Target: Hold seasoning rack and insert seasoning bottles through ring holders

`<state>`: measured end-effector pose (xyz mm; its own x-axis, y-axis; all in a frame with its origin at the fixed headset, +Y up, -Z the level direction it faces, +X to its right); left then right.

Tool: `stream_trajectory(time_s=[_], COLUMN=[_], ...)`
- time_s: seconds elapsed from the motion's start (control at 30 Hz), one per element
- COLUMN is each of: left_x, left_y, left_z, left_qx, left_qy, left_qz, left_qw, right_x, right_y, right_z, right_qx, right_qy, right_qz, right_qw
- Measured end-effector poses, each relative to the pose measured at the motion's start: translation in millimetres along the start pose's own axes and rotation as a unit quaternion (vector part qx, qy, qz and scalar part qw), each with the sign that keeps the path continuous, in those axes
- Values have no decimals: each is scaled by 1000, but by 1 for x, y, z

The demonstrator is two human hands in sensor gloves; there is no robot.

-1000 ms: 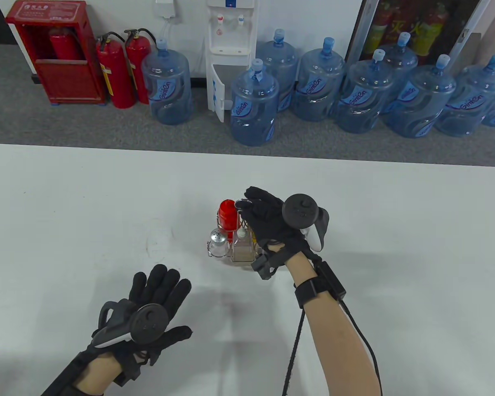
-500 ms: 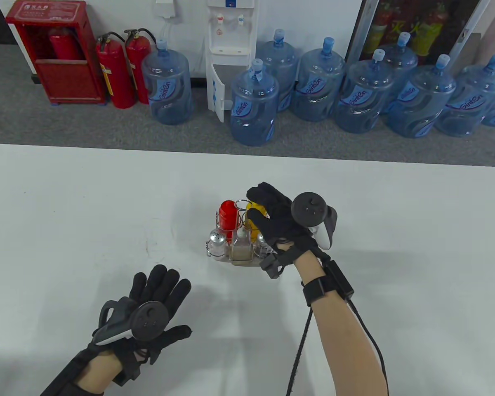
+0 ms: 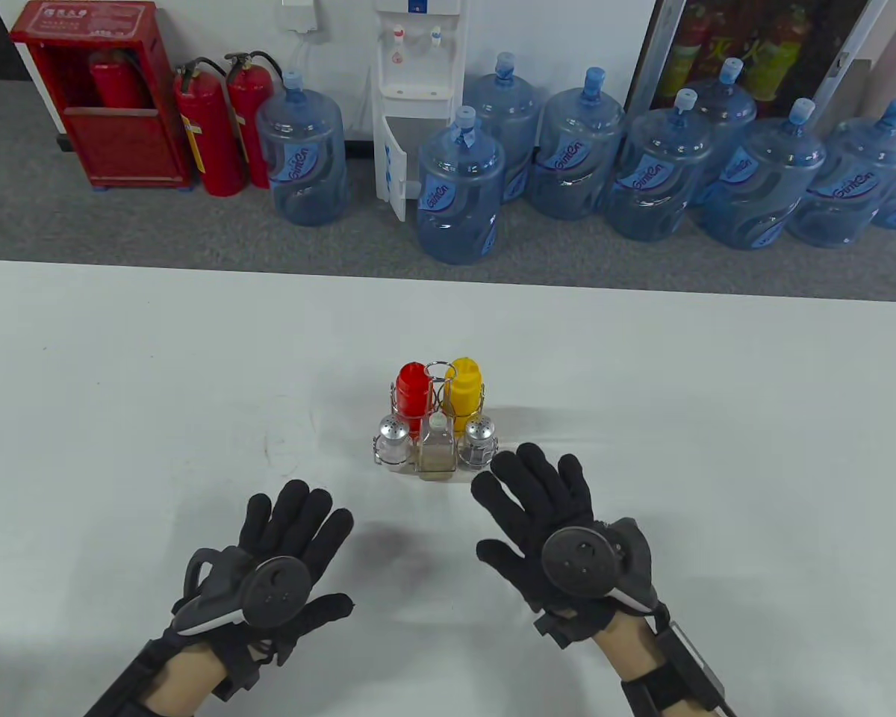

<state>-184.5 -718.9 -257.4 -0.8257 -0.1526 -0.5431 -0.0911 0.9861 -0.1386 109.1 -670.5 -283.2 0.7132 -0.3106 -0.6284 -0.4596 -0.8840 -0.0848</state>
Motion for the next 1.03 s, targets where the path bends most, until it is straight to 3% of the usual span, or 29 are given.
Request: stream_trajectory(time_s=[0.27, 1.03], left_x=[-3, -1], left_y=[-4, -11], left_z=[2, 2], left_qx=[5, 16], left_qy=[-1, -1], left_qz=[3, 7], left_qw=[1000, 1000], right_x=[1, 6], right_y=[27, 41], right_z=[-20, -22], right_qx=[-14, -31], right_qy=[-1, 12], right_qz=[19, 36], right_qw=[1000, 999])
Point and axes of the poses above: the tracker on the back of each hand, its own x axis roughly to the little-finger side, its own z axis roughly from the wrist to the fingertips, y = z × x, the point moved 4 cm from there along z, roughly from the wrist to the fingertips, and after that the axes turned 6 degrees about -y, right-handed, at the moved point
